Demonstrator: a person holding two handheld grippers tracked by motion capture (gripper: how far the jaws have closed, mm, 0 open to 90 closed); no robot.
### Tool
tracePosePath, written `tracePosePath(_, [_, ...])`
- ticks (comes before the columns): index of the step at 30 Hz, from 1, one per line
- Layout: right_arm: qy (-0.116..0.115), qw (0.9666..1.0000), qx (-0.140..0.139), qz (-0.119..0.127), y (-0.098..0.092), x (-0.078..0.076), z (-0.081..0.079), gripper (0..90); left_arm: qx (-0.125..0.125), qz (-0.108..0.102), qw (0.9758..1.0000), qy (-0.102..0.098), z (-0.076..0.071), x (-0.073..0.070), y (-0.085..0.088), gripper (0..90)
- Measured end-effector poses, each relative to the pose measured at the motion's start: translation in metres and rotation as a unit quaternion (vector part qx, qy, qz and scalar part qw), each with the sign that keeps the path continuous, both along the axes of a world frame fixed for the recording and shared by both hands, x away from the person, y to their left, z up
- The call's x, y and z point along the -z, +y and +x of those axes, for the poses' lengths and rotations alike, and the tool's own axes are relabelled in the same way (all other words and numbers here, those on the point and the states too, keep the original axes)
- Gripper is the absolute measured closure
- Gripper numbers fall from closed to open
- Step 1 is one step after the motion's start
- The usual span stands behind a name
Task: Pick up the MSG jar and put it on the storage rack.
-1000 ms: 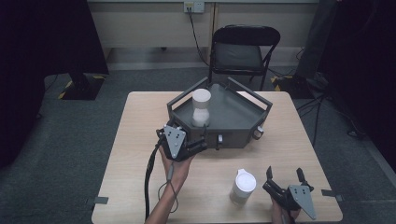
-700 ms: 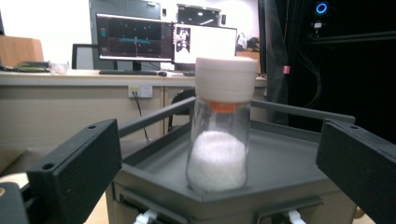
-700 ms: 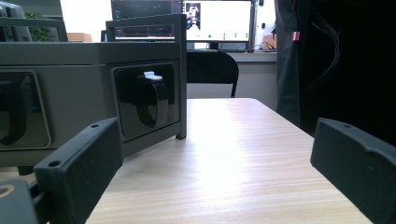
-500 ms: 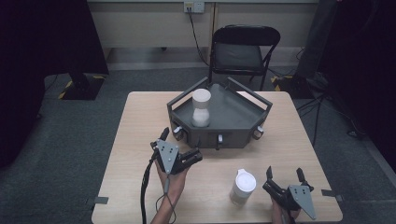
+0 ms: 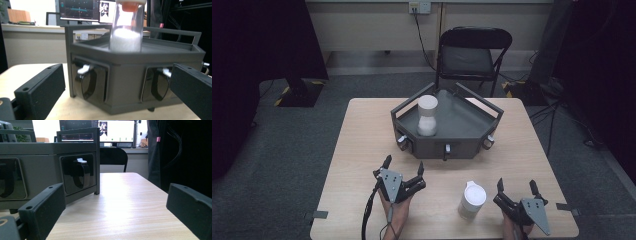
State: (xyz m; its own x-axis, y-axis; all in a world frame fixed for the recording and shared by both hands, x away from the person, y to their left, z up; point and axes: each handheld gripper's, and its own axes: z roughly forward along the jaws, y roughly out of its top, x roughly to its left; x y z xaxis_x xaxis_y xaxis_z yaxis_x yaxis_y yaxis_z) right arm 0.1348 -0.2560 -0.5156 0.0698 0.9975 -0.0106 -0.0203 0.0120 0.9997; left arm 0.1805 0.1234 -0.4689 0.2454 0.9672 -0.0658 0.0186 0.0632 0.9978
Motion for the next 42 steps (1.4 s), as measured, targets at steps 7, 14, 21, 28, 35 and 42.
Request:
tracePosePath(7, [0.000,1.0000,0.000,0.000,0.000,0.000,0.000,0.8,-0.007,0.005,1.0000,0.004,-0.011,0.022,0.002,0.0])
tracePosePath(14, [0.000,1.0000,0.000,0.000,0.000,0.000,0.000,0.8,-0.008,0.005,0.9999,0.004,-0.016,0.037,0.007,0.0])
tracePosePath(21, [0.000,1.0000,0.000,0.000,0.000,0.000,0.000,0.9,-0.012,0.011,0.9999,0.003,-0.017,0.043,0.014,0.0])
tracePosePath(28, [0.000,1.0000,0.000,0.000,0.000,0.000,0.000,0.9,-0.029,0.027,0.9991,-0.015,-0.021,0.048,0.006,0.0])
tracePosePath(35, [0.000,1.0000,0.000,0.000,0.000,0.000,0.000,0.9,-0.040,0.029,0.9987,-0.014,-0.022,0.048,0.004,0.2])
tracePosePath(42, [0.000,1.0000,0.000,0.000,0.000,0.000,0.000,0.9,-0.040,0.029,0.9987,-0.014,-0.021,0.048,0.004,0.2])
